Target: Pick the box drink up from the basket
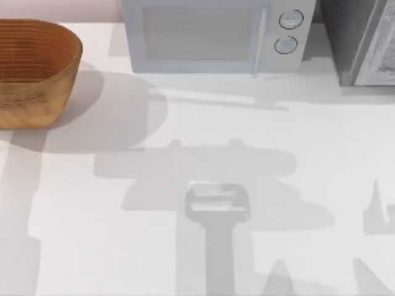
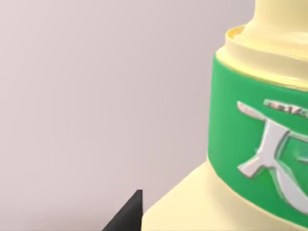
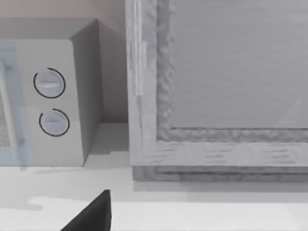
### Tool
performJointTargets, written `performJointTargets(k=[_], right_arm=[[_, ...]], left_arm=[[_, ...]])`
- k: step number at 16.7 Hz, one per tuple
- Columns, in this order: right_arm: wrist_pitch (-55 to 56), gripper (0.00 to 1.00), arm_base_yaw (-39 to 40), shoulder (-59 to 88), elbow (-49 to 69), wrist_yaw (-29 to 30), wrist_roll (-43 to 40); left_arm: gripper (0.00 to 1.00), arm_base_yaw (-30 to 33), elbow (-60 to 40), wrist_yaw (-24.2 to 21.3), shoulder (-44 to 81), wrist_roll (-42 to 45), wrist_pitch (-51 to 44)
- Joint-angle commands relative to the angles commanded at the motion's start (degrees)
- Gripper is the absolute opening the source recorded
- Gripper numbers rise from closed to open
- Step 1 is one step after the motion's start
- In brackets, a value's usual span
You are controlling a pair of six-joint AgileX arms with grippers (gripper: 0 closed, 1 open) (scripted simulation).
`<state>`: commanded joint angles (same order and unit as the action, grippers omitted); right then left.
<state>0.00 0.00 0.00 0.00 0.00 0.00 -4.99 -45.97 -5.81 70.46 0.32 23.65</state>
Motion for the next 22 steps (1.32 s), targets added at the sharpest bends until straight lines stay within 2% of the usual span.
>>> performJointTargets(k=[9, 13, 17, 22], right_arm=[[0.0, 1.0, 0.0, 0.0, 0.0, 0.0, 0.0], [0.0, 1.0, 0.0, 0.0, 0.0, 0.0, 0.0], [0.0, 1.0, 0.0, 0.0, 0.0, 0.0, 0.0], [0.0, 1.0, 0.0, 0.0, 0.0, 0.0, 0.0]], left_arm=[[0.0, 3.2, 28.9, 3.7, -45.4, 0.0, -14.8], [0.0, 4.3, 39.7, 5.1, -61.9, -0.1, -20.3], [0.0, 4.9, 45.6, 5.8, -70.0, -0.3, -23.4], [0.0, 4.8, 45.9, 5.8, -70.2, -0.2, -23.6]])
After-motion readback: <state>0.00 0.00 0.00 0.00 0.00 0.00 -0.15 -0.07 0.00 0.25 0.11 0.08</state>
